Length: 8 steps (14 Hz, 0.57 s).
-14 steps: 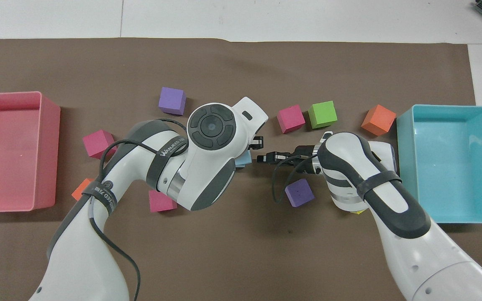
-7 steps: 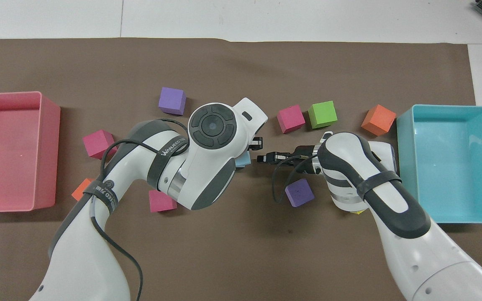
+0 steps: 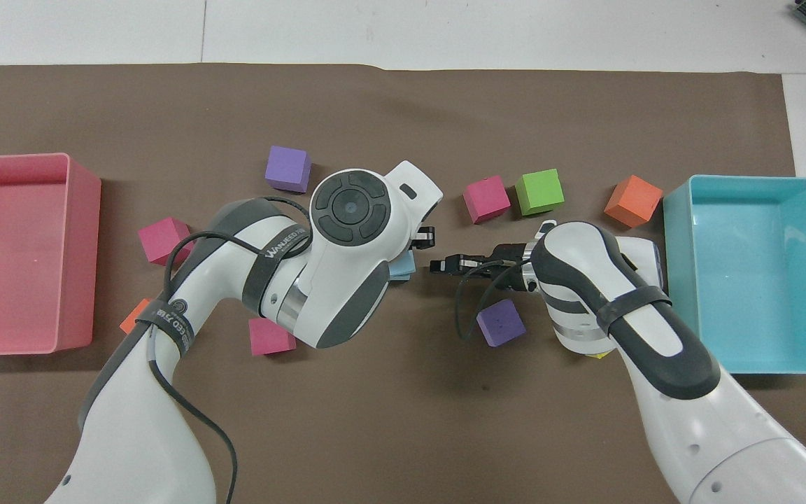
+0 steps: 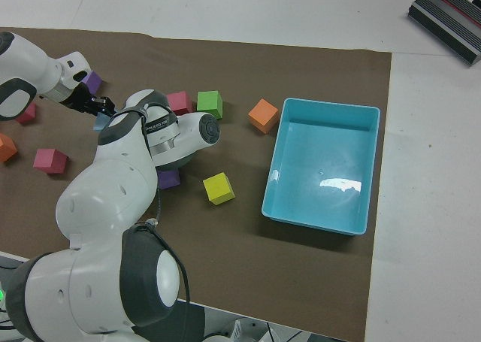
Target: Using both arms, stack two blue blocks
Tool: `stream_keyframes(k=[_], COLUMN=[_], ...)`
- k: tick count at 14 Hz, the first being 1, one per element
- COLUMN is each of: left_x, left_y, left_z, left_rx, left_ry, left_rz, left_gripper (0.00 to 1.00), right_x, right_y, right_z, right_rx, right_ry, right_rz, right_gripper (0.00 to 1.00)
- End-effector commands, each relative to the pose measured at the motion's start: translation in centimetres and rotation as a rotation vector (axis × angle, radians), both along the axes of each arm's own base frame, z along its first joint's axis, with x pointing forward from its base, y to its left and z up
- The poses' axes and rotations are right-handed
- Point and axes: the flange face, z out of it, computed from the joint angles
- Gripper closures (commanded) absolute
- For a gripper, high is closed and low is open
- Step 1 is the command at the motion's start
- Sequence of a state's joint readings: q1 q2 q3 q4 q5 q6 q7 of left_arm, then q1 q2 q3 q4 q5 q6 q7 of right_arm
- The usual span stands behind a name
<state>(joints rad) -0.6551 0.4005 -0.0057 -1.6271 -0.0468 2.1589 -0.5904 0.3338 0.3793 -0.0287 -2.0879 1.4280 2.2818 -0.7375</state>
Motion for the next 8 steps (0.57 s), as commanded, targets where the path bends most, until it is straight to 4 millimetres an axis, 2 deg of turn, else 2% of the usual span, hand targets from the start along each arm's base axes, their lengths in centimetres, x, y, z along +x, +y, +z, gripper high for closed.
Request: stream_keyframes(k=[1,2,4,5,7,8], left_x=[0.09,0.14,0.06,0.06,0.14,0.16], left_y=[-0.09,0.0,-0.06,-0.06,0.0,-0.01], left_z=[-0.23,-0.24,-0.19,-0.19,-0.17,-0.25], left_rx=[0.009,0.01,0.008,0.007,0.005,0.005], left_ry=[0.012,0.013,0.013,0.014,0.011,0.011], left_rz=[0.007,0.008,0.008,0.008,0.01,0.01], left_gripper=[0.94,0.88,0.7,0.58,0.23,0.09], right_x=[-0.17,-0.12,-0.17,-0.17,-0.1,-0.17], right_y=[-0.17,-0.15,-0.17,-0.17,-0.15,-0.17], right_z=[-0.22,-0.16,-0.22,-0.22,-0.07,-0.22], right_rx=[-0.006,-0.006,-0.006,-0.006,-0.005,-0.006], right_ry=[-0.023,-0.025,-0.023,-0.023,-0.026,-0.023], right_rz=[-0.01,-0.009,-0.01,-0.01,-0.01,-0.01], right_gripper=[1.0,1.0,1.0,1.0,1.0,1.0])
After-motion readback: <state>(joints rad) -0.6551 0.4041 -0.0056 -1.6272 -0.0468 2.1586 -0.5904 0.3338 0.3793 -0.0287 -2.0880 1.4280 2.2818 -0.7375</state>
